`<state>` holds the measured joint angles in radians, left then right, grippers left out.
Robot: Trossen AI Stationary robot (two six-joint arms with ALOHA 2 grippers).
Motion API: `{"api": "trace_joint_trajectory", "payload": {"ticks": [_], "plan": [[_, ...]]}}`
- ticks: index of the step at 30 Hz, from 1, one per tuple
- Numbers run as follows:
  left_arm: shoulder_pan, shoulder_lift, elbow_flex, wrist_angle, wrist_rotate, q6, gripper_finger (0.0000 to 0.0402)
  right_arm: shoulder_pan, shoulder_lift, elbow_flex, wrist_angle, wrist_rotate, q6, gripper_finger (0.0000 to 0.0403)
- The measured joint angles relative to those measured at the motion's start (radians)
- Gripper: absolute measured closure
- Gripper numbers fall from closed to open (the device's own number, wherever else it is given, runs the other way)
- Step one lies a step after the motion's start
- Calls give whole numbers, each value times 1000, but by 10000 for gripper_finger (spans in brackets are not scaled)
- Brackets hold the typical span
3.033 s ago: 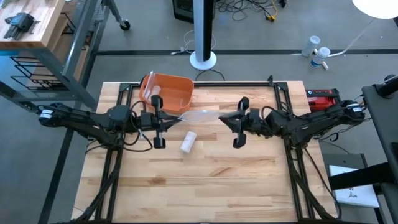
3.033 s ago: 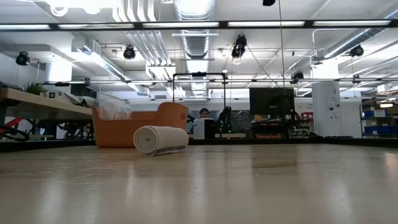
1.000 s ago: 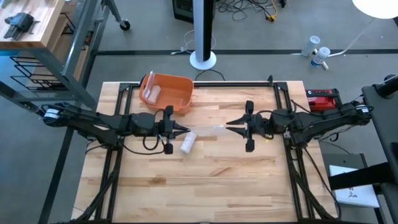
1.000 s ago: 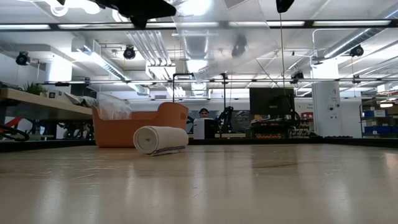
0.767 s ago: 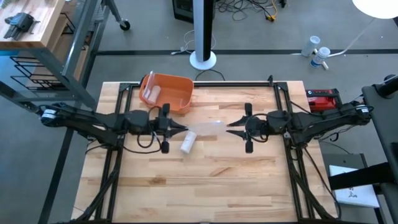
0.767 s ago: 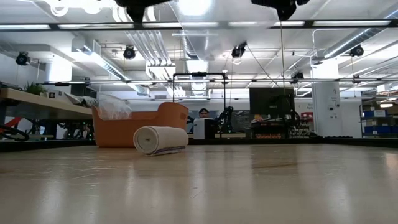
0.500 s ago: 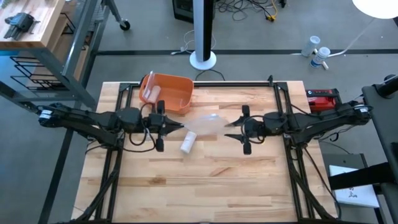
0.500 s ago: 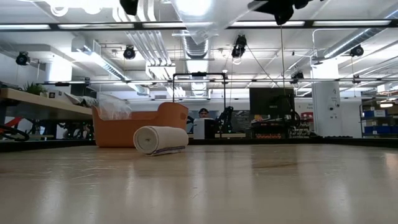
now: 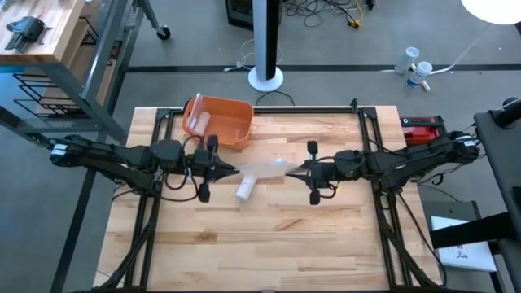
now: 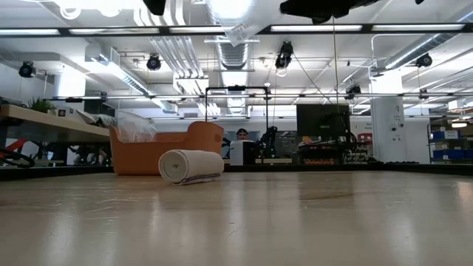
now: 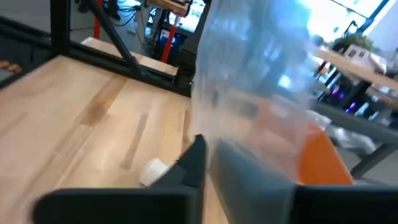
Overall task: Roll bandage
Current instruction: Open the transparent zip bag
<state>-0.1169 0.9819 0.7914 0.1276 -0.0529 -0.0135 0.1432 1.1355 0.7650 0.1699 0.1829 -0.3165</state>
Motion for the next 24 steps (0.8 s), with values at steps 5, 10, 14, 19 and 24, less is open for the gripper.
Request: {"api": "trace_joint_trajectory", "payload": {"ticks": [5, 10, 14, 19, 24], "plan": [[0, -3, 0, -5, 71, -6, 401, 0, -3, 0, 0, -2, -83, 389], [0, -8, 0, -20, 114, -19, 401, 0, -3, 0, -44, 0, -128, 392], [0, -17, 0, -28, 122, -3, 401, 0, -3, 8, -68, 1, -71, 399], [1, -19, 0, -75, 79, 4, 401, 0, -20, 89, -237, -8, 99, 374], [1, -19, 0, -129, 15, 9, 401, 0, -41, 176, -466, -88, 183, 326]]}}
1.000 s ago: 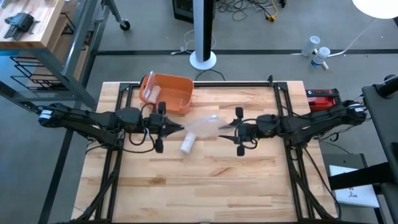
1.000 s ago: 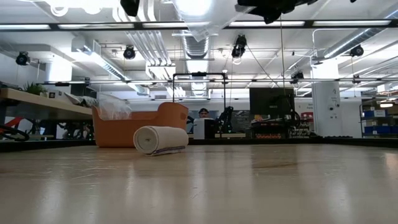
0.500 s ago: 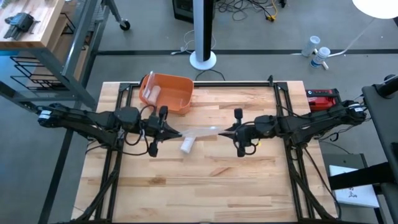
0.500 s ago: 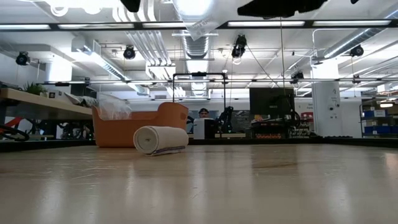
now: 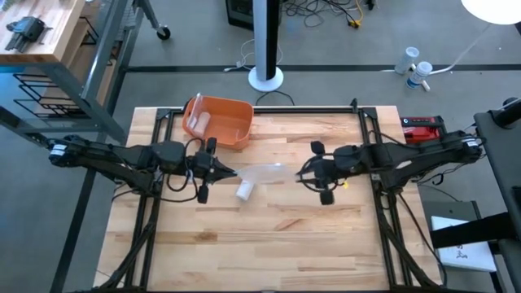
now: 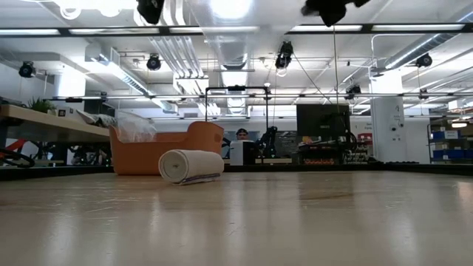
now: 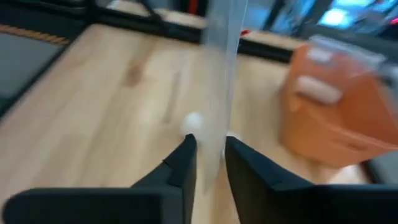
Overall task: Roll bandage
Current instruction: Open the transparent zip bag
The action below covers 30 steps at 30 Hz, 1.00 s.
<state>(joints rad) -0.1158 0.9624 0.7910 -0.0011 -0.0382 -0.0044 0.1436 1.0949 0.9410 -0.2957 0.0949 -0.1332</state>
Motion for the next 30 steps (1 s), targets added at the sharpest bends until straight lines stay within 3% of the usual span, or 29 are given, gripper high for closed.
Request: {"api": "trace_joint_trajectory", "payload": {"ticks": [4, 10, 15, 30], "plan": [[0, 0, 0, -27, -4, 36, 401, 1, -11, 49, -66, -49, 45, 299], [0, 33, 0, -55, -30, 109, 401, 0, -14, 71, 69, 36, 69, 287], [0, 60, 0, -69, -80, 130, 401, 0, -7, 70, 159, 36, 81, 304], [0, 51, 0, -71, -84, 127, 401, 0, 33, 69, 134, 39, 112, 353]]}}
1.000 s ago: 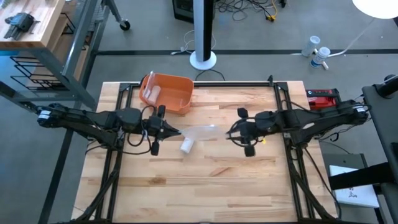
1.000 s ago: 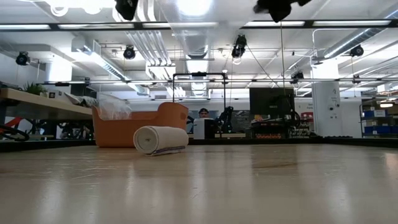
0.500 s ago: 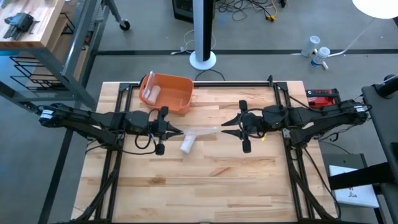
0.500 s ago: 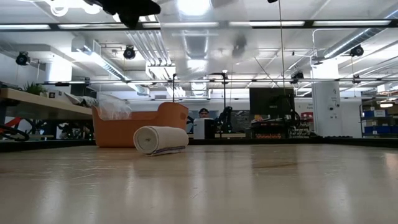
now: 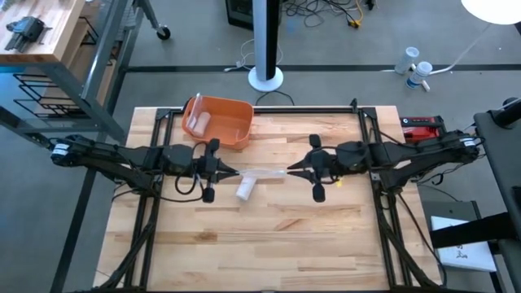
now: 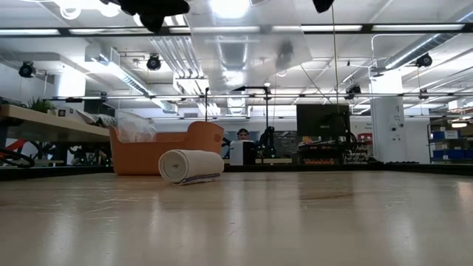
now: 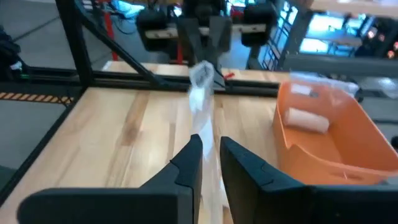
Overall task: Roll bandage
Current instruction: Open the transparent zip bag
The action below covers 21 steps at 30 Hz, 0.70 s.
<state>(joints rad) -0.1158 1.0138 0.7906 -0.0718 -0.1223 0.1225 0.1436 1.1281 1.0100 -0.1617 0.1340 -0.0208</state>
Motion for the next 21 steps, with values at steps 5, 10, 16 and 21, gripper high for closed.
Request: {"api": "trace_joint_trajectory", "payload": {"ticks": [5, 10, 16, 21], "plan": [[-1, 0, 0, -22, 0, -86, 401, 0, 15, 0, -27, 121, 19, 364], [-1, -11, 0, -28, 0, -84, 401, 0, -40, 0, -54, 128, -28, 388], [-1, -13, 0, -52, 0, -84, 401, 5, -68, -39, -97, 124, -40, 401], [-1, -9, 0, -57, 1, -85, 401, 22, -60, -133, 5, 121, -28, 402]]}}
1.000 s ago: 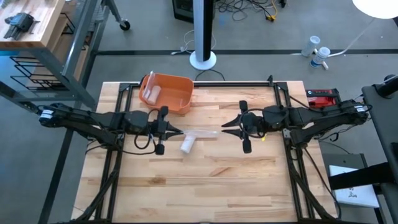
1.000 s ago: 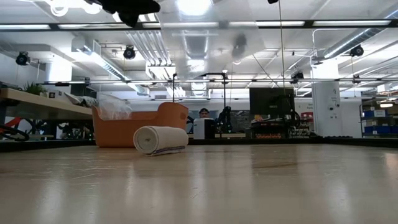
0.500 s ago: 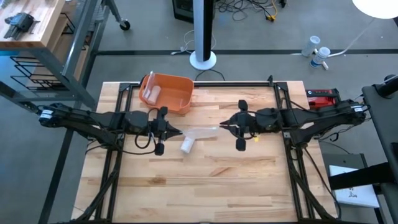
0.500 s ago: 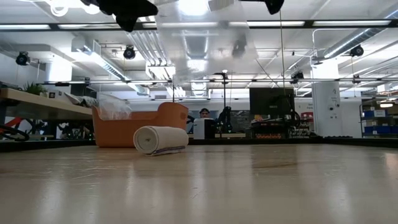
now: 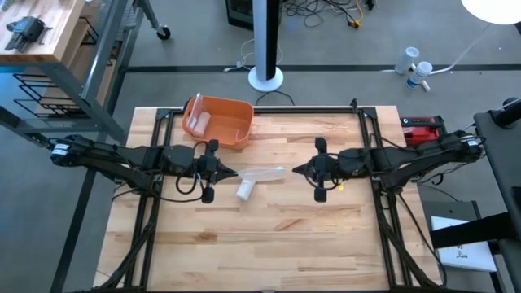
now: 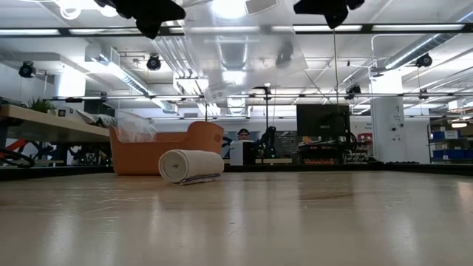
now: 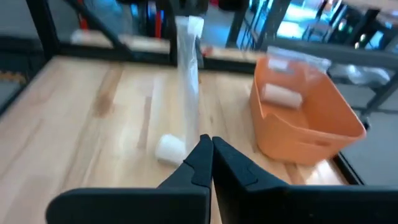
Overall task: Roll bandage
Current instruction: Open the transparent zip bag
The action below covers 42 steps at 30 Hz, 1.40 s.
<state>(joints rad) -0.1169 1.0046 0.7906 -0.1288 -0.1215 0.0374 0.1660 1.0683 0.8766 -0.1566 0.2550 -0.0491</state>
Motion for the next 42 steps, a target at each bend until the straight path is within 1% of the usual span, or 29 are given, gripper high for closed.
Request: {"api": "trace_joint_trajectory", "payload": {"ticks": [2, 4, 8, 11, 15, 17, 19, 23, 26, 29, 31, 35, 36, 39, 42], "plan": [[0, 0, 0, 0, 0, -7, 401, 6, 0, -33, 91, -2, 2, 402], [0, 0, 0, -4, 0, -8, 401, 6, 0, -36, 106, -22, -3, 401], [0, 0, 0, -5, 0, 2, 401, 6, 10, -28, 121, -26, -3, 400], [0, -1, 0, -8, 22, 6, 401, 6, 7, 20, 150, 46, 71, 402], [-2, -3, 0, -6, 34, 13, 401, 4, -10, 76, 155, 65, 146, 399], [-2, -3, 0, -6, 34, 7, 401, 5, -8, 81, 140, 30, 147, 399], [-3, -3, 0, -6, 34, 3, 401, 6, -6, 80, 125, -47, 84, 400], [-6, -2, 0, -6, 34, 2, 401, 9, -7, 52, 222, -64, 29, 395], [-11, 2, 0, -6, 32, 9, 401, 29, -6, -12, 353, -67, -31, 383], [-11, 3, 0, -9, 29, 18, 401, 32, 9, -77, 442, -76, 3, 361], [-11, 5, 0, -6, 26, 73, 402, 29, 16, -112, 458, -64, 19, 340], [-11, 4, 5, -4, -31, 151, 401, 23, 2, -111, 485, 70, -47, 295], [-11, 4, 10, -7, -43, 161, 401, 23, -5, -111, 472, 87, -52, 286], [-10, 4, 21, -10, -47, 175, 401, 21, -3, -112, 465, 56, -54, 269], [-11, 8, 32, -10, -47, 189, 401, 20, 16, -112, 479, 48, -76, 269]]}}
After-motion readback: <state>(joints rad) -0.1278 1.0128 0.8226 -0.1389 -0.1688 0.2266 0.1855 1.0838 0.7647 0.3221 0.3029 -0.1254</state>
